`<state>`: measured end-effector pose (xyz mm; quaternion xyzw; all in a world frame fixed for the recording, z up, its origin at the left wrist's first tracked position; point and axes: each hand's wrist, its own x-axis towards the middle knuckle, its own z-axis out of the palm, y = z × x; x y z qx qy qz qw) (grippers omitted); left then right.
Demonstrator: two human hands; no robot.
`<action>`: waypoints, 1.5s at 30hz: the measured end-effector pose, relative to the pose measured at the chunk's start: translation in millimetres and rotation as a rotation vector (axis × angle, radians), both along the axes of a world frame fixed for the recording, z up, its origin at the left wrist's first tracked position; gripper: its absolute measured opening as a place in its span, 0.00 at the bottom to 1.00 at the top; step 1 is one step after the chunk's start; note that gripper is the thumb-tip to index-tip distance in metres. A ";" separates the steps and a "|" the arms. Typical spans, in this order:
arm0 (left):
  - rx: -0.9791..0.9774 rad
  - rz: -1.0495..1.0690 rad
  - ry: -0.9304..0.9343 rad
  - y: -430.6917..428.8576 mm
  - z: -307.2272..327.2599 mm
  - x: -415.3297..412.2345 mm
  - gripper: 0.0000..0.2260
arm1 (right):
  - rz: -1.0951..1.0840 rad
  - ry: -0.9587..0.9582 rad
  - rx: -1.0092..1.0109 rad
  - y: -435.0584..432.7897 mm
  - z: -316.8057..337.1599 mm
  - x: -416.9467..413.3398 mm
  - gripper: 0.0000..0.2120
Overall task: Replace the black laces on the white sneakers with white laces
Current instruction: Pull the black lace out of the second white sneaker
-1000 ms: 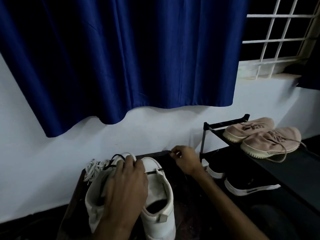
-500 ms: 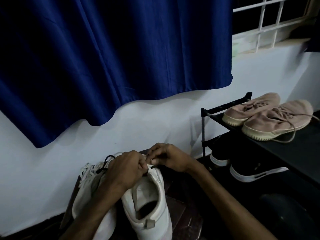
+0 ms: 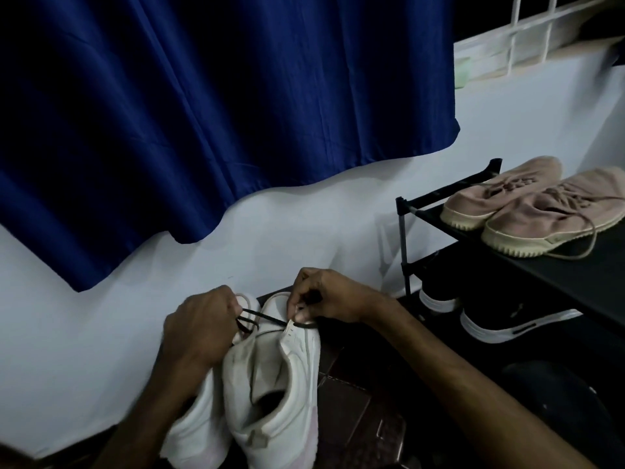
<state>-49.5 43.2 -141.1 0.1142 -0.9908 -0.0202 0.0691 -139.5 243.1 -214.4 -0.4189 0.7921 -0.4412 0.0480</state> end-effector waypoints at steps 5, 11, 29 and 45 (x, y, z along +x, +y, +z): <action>0.279 -0.315 0.035 9.2 13.1 -0.6 0.07 | -0.015 -0.048 -0.002 -3.7 1.6 -2.2 0.09; -0.061 -0.424 -0.155 26.7 8.4 -7.4 0.04 | -0.032 -0.061 -0.006 -6.3 -1.3 -1.7 0.08; 0.082 -0.415 0.098 -2.9 16.9 -13.0 0.03 | 0.011 -0.026 0.025 -7.1 0.3 -4.5 0.08; -0.516 -0.122 0.142 -26.1 33.8 -34.4 0.10 | -0.004 -0.002 0.103 -7.8 2.6 -2.8 0.07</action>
